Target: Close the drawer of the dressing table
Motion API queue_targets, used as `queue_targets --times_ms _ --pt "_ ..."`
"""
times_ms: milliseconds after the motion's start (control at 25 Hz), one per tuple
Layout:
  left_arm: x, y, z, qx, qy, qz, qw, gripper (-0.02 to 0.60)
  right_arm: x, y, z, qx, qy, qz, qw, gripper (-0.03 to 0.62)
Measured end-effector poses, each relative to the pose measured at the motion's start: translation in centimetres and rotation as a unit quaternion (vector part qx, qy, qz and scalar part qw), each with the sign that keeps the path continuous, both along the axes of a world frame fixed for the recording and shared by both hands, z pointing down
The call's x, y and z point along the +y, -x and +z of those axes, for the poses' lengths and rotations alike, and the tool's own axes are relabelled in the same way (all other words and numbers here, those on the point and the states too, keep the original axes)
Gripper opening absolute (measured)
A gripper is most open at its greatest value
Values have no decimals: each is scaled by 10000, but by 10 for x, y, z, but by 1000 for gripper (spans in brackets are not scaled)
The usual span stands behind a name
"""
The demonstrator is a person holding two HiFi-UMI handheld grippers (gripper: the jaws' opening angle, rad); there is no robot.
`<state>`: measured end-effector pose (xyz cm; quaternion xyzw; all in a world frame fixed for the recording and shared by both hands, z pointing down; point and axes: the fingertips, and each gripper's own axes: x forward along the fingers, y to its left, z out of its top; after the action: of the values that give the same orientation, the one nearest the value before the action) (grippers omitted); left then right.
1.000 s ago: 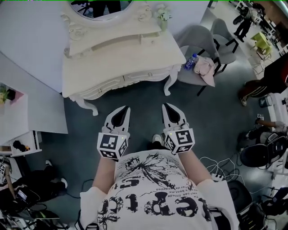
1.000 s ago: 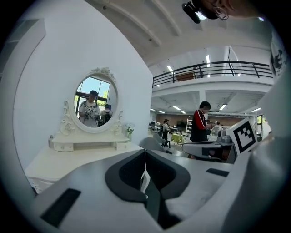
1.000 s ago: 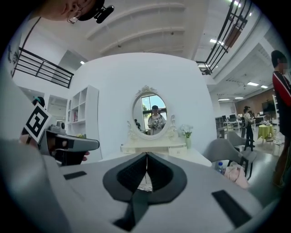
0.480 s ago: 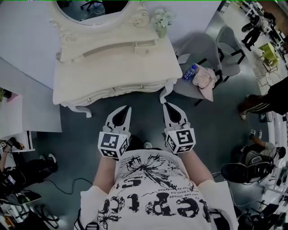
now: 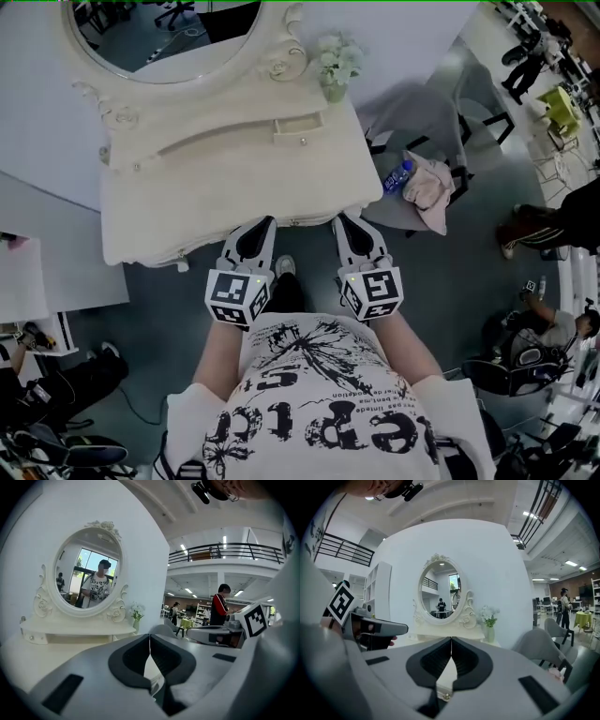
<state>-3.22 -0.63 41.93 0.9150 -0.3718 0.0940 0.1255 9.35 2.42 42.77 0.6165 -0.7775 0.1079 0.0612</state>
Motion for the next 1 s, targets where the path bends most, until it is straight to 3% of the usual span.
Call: queue_targets --times_ms 280,480,680,1000 --pt "-110 -9 -8 -52 -51 131 9999 20 -107 -16 -6 3 21 176 9998 17" --pt "-163 -5 -3 -107 -13 55 9999 20 -163 -20 4 -63 173 147 9997 17" --pt "-189 2 7 -168 175 -218 9995 20 -198 -17 16 -101 439 -67 9990 17" --pt "-207 6 24 -180 335 -685 9969 20 -235 -5 77 -1 1216 -822 9892 18"
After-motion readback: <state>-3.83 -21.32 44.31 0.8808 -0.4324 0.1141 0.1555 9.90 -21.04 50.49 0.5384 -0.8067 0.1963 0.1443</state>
